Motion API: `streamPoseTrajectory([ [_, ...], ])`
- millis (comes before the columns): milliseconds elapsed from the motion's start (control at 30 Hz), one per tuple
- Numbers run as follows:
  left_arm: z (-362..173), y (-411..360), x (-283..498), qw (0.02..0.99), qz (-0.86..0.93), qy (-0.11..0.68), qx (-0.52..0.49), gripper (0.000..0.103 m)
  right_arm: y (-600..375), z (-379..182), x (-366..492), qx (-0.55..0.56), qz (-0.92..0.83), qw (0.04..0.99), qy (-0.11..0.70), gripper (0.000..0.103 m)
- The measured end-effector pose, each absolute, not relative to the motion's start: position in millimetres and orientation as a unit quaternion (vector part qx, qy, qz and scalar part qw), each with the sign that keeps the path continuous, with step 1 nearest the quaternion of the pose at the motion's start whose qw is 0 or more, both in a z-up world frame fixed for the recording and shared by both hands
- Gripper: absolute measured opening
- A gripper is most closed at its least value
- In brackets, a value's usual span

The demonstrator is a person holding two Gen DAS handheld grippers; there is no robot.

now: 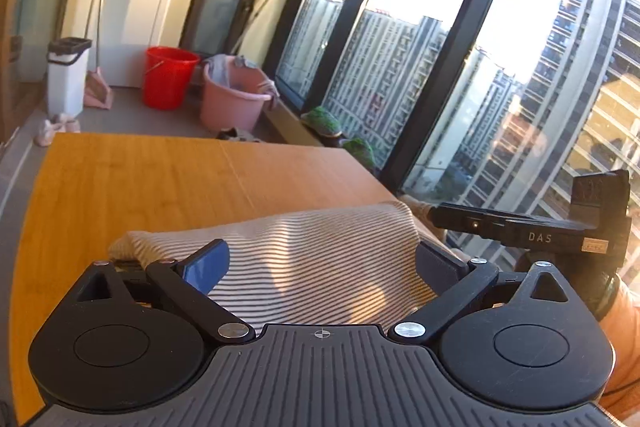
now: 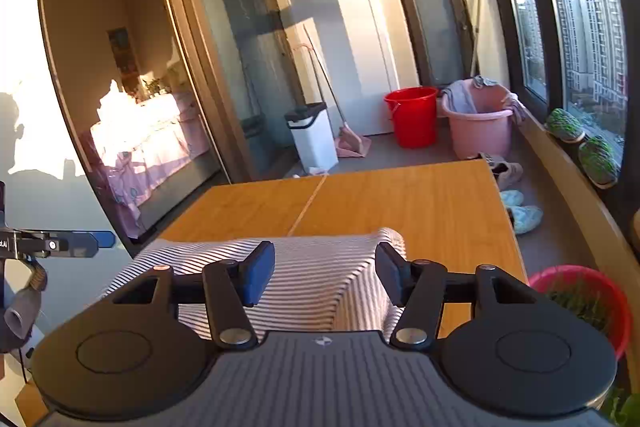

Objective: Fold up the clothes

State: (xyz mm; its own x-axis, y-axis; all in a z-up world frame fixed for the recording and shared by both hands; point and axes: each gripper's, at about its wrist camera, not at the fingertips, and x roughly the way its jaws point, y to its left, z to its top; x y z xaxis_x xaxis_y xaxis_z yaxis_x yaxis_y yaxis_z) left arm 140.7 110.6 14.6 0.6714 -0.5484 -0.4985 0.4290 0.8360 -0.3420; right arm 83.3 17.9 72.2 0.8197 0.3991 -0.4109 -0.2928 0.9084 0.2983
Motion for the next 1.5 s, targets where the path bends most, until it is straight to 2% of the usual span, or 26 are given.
streamPoseTrajectory([
  [133,-36,94,160,0.900,-0.196,0.383,-0.070,0.103,35,27,117,0.133,0.183,0.926,0.303,0.077],
  [233,-39,89,149,0.911,-0.193,0.363,-0.035,0.103,37,11,113,0.125,0.189,0.931,0.285,0.081],
  [433,-40,95,146,0.913,-0.192,0.356,-0.047,0.103,42,12,107,0.108,0.195,0.933,0.282,0.086],
  [767,-49,98,125,0.927,-0.199,0.316,-0.042,0.103,50,12,105,0.087,0.205,0.934,0.280,0.103],
  [1500,-51,113,125,0.925,-0.212,0.307,-0.073,0.103,39,13,109,0.114,0.217,0.930,0.273,0.103],
])
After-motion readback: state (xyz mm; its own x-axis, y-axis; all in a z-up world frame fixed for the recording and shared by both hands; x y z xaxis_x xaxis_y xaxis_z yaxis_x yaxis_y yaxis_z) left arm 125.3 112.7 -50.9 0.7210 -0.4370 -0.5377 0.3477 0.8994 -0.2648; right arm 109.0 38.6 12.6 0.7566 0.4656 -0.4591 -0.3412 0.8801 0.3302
